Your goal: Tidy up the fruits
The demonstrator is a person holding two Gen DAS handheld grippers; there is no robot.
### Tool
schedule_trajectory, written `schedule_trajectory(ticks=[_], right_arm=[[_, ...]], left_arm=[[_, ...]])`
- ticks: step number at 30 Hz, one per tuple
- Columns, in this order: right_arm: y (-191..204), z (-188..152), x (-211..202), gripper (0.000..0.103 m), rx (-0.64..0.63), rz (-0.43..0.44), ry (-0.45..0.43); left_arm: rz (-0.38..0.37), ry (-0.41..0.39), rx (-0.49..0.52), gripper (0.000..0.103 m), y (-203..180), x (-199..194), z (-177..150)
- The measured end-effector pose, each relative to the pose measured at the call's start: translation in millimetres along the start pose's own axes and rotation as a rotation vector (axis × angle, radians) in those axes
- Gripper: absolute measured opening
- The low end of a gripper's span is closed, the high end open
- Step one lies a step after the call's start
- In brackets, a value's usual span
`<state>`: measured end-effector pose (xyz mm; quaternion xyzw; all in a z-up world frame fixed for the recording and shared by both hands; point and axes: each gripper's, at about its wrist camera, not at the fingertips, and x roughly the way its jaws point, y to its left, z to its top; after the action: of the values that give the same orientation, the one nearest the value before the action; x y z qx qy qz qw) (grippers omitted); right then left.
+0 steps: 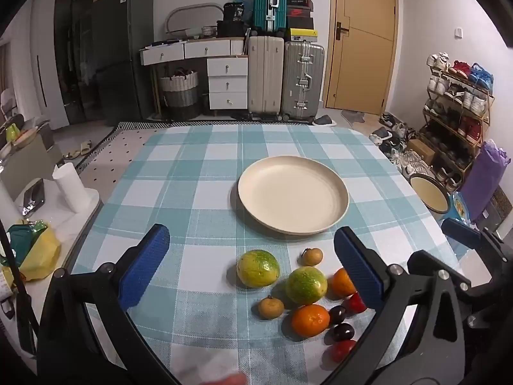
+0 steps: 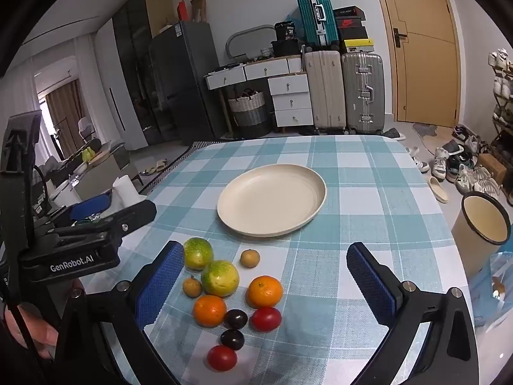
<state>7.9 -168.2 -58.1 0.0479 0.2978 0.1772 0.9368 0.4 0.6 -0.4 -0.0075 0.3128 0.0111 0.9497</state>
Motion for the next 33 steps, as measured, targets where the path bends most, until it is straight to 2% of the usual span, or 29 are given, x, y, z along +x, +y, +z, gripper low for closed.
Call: schedule_trajectory(ticks=[3,8,27,33], right_arm=[[0,0,-1,0.103,0.002,0.004,-0.014],[0,0,-1,0.103,-0.001,0.002,-0.016],[2,-2,6,0.103,-0.006,0.003,-0.007],[1,-3,6,0.103,-0.010,0.001,-0.009]], left_arm=[[0.014,0.004,0.021,0.103,-9,1,-1],[-0.039,-0.001,-0.008,0.103,3,-3,-1],[-0.025,0.005,-0.004,0.103,3,3,-3],[-0.045,-0.004,-0.012,0.103,4,4,-2]])
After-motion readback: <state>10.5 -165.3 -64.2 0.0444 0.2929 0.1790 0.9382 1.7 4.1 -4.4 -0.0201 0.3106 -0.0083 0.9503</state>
